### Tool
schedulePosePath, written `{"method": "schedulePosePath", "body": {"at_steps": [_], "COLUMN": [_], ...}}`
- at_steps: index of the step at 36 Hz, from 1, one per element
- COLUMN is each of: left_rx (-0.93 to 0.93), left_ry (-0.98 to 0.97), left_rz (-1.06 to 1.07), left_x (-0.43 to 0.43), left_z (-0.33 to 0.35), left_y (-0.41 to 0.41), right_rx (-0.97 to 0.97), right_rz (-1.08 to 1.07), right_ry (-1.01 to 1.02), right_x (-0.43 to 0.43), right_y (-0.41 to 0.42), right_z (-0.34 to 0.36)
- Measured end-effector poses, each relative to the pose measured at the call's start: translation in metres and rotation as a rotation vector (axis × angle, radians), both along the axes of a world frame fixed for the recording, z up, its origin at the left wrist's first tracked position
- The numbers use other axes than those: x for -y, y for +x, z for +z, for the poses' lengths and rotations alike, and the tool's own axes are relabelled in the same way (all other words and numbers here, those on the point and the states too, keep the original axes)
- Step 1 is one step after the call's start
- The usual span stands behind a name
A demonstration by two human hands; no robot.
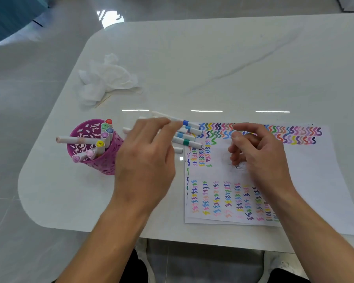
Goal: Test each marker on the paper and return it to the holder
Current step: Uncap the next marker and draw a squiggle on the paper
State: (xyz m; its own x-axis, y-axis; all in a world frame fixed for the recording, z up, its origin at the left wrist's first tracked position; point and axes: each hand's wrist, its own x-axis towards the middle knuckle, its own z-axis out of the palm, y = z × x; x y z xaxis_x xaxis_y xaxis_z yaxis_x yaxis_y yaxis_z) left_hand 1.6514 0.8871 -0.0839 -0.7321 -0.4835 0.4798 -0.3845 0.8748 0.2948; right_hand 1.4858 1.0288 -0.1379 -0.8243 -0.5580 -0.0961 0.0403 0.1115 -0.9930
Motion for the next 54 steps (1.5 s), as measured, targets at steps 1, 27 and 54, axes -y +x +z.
{"method": "schedulePosePath", "body": {"at_steps": [1,27,54], "left_rx": [0.057,0.223,-0.332], "left_ry": [0.028,0.191,0.942], "left_rz": [-0.005,0.035,-0.076], "left_x": [-0.001,-0.004,-0.037], "left_z": [-0.003,-0.022,-0.014], "left_y": [-0.001,-0.020,-0.044], "right_rx": [0.001,0.025,-0.355], "right_rz": [-0.001,0.007,0.426], "right_ry": [-0.004,0.005,0.226], "right_x": [0.000,-0.006,-0.018], "right_y": [0.000,-0.004,0.002], "right_z": [0.000,0.001,0.013]}}
